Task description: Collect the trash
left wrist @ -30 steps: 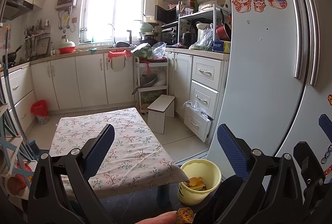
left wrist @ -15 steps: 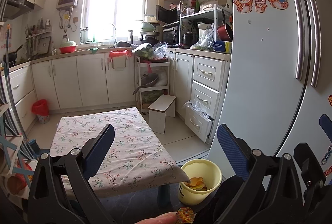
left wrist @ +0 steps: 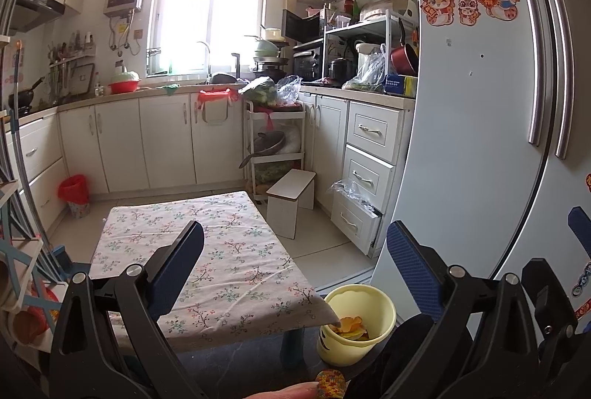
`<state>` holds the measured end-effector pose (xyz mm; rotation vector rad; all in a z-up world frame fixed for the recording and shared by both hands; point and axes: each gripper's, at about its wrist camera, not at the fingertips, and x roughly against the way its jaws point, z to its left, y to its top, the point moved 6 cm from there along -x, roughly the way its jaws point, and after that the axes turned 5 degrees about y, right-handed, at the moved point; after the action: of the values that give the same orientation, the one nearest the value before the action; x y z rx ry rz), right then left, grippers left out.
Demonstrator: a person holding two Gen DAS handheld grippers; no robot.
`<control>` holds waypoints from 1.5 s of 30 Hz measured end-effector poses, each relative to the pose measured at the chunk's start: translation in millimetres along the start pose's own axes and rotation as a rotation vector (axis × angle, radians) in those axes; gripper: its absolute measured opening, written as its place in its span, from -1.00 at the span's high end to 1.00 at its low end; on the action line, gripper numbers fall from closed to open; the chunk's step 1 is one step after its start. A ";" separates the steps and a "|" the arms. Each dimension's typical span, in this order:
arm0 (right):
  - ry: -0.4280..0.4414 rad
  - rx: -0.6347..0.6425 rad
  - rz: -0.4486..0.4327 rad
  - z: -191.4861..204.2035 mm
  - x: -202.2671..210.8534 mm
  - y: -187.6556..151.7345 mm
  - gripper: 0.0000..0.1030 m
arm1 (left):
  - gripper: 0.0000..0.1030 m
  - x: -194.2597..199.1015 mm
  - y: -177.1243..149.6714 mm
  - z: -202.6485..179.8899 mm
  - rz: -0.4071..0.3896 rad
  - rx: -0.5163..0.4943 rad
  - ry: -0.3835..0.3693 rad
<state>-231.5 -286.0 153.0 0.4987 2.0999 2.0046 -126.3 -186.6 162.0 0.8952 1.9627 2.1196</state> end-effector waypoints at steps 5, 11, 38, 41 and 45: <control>0.001 -0.001 0.000 -0.1 0.0 0.1 -0.86 | -0.85 0.5 0.0 1.1 -0.001 0.002 0.005; 0.006 0.002 0.000 1.0 -0.2 -0.8 -0.86 | -0.85 2.0 1.0 1.8 -0.003 0.007 0.010; 0.028 0.018 -0.010 10.8 -3.7 4.7 -0.86 | -0.85 4.8 1.1 13.1 -0.006 0.033 0.040; 0.033 0.020 -0.010 13.1 -4.7 5.5 -0.86 | -0.85 3.7 1.9 15.3 -0.005 0.041 0.045; 0.040 0.025 -0.010 15.8 -6.8 6.3 -0.86 | -0.85 2.6 1.7 18.4 -0.004 0.049 0.052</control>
<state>-218.7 -273.8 157.7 0.4558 2.1490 2.0012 -118.9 -169.6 164.2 0.8523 2.0474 2.1223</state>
